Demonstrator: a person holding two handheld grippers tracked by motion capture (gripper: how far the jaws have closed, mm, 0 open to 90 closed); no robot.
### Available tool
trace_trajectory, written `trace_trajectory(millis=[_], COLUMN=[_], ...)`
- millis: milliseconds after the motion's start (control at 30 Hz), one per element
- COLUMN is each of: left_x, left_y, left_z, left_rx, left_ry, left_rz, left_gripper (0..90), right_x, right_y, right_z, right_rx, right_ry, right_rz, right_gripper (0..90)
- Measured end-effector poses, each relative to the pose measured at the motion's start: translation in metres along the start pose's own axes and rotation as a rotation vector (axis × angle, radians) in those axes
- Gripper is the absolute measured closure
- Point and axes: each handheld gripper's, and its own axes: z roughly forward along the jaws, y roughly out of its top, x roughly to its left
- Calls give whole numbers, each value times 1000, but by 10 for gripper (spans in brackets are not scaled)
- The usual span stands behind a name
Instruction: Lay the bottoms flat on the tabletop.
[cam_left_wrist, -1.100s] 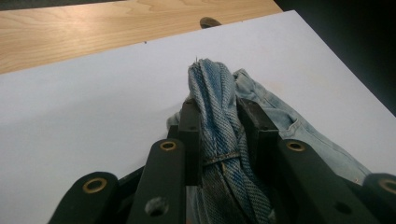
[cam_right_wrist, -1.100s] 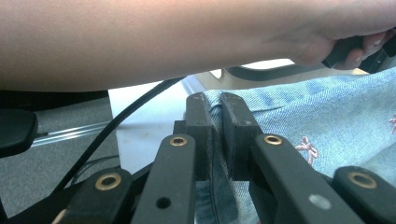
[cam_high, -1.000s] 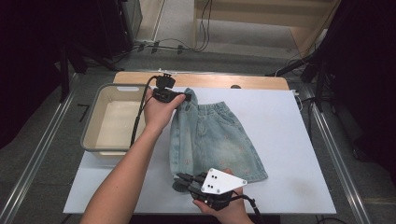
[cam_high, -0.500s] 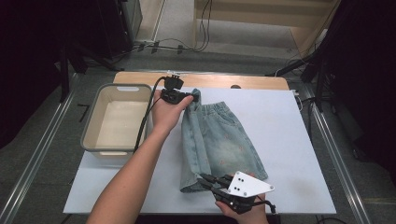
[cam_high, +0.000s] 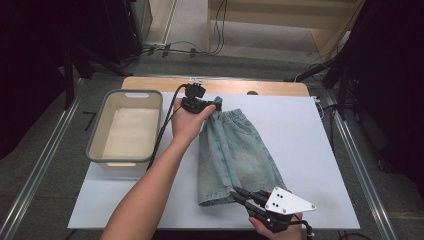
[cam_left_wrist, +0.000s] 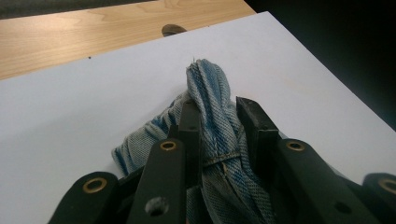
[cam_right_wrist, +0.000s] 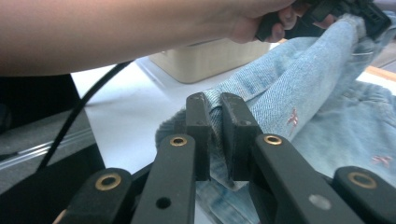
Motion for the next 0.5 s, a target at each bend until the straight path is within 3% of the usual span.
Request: trace_trajectory(millis=[500], left_x=[-9], left_y=[2], left_z=[17], left_rx=[4], left_ry=[-9], left_rz=[3], left_gripper=[709], right_x=[-16], right_y=[-16], right_z=[-20], right_rx=[28], right_ry=[-52], right_rz=[57], right_gripper=[808])
